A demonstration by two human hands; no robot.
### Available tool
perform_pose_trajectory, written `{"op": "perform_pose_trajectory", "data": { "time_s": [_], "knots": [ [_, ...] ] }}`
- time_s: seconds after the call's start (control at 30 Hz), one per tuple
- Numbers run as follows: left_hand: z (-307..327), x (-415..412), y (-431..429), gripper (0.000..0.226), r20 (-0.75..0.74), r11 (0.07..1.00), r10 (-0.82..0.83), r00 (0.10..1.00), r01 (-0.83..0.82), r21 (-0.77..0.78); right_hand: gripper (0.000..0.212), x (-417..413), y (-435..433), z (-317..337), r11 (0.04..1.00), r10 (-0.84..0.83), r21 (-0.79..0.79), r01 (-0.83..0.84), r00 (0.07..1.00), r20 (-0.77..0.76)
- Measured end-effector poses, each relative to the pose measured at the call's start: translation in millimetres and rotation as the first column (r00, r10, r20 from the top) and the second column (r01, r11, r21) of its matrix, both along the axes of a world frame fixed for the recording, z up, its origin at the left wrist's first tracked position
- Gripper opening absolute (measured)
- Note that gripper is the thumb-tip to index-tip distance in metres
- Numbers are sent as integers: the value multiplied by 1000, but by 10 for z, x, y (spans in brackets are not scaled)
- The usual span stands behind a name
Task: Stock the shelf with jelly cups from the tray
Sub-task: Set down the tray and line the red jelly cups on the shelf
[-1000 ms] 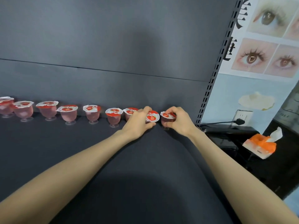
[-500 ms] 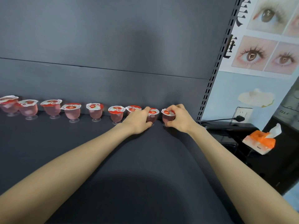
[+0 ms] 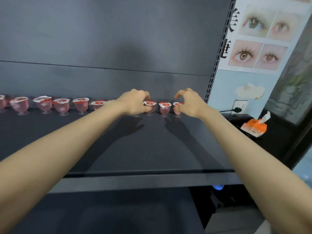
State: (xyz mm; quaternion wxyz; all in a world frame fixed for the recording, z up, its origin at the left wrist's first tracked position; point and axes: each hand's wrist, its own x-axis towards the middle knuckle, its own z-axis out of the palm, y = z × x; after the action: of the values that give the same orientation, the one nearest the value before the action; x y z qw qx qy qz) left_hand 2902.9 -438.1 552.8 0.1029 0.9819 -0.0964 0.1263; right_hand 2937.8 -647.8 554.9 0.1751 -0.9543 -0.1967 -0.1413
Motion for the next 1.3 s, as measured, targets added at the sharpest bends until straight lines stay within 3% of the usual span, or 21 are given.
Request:
{"op": "perform_pose_trajectory", "data": {
  "time_s": [0.2, 0.43, 0.57, 0.93, 1.3],
  "knots": [
    [180, -897, 259, 55, 146, 998, -10, 989, 1, 63, 46, -824, 293, 125, 997, 73, -1, -73, 995, 68],
    [-110, -2196, 659, 49, 326, 996, 56, 944, -76, 51, 43, -1871, 707, -76, 980, 198, 2, -200, 973, 121],
    [-304, -2855, 937, 57, 274, 987, 98, 957, -129, 97, 48, -2427, 1008, -292, 968, 248, 17, -250, 966, 71],
    [-792, -4029, 1975, 57, 187, 960, 265, 946, -276, 39, 50, -3390, 2191, -777, 920, 392, 4, -392, 920, -13],
    [-2042, -4606, 3523, 53, 24, 982, 175, 984, -176, 71, 46, -4026, 3607, -2095, 953, 302, 45, -300, 928, -217]
  ]
}}
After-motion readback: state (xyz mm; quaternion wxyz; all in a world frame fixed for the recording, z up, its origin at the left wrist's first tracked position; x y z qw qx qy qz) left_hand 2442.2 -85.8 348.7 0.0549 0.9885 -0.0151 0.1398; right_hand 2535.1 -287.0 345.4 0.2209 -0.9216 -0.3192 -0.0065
